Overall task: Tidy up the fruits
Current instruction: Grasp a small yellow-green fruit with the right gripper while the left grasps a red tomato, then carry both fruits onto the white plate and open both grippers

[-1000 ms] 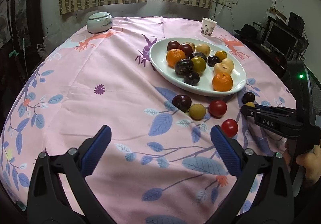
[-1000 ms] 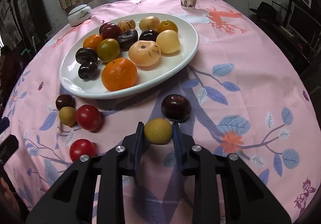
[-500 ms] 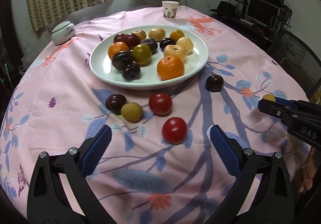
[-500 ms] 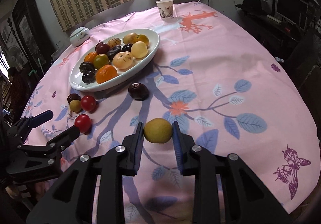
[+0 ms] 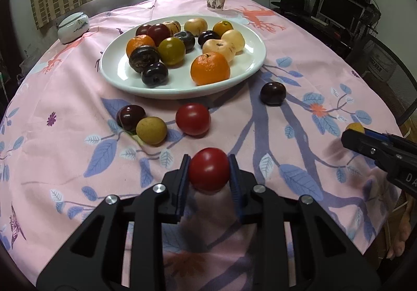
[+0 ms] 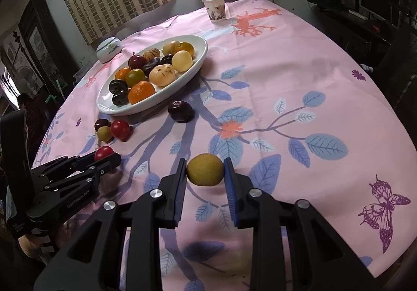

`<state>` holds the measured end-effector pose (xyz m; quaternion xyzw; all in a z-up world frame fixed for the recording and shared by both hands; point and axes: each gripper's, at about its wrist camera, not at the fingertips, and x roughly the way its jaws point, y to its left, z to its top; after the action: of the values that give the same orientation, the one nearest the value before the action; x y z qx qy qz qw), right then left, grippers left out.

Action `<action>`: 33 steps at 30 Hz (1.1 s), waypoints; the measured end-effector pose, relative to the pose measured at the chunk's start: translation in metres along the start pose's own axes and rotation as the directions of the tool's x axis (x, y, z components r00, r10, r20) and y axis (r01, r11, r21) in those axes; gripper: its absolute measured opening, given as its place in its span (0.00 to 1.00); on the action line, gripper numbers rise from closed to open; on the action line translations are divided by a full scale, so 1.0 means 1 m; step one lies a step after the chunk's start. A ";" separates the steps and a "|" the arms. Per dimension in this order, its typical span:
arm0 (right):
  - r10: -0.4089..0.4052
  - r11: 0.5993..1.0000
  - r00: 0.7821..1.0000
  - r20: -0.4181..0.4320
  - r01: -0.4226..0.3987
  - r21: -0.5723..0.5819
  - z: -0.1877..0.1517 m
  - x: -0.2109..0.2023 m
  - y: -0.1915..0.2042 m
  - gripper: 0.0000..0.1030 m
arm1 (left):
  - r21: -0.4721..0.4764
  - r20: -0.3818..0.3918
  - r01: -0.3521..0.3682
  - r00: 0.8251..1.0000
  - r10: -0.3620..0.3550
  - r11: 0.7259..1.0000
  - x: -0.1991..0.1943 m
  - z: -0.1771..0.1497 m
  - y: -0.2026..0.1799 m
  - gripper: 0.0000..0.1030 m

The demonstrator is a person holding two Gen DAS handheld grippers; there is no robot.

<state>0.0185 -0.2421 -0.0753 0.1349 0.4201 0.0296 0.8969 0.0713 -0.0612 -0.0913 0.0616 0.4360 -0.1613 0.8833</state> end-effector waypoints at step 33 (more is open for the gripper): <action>0.062 0.944 0.997 -0.052 -0.076 -0.320 0.101 0.079 0.133 0.28 | -0.098 0.052 -0.104 0.993 0.110 0.990 0.011 0.130 0.106 0.28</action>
<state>0.1547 -0.1229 -0.0371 0.0008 0.4229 0.1318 0.8966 0.2108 0.0035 -0.0241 0.0379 0.4136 -0.0945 0.9047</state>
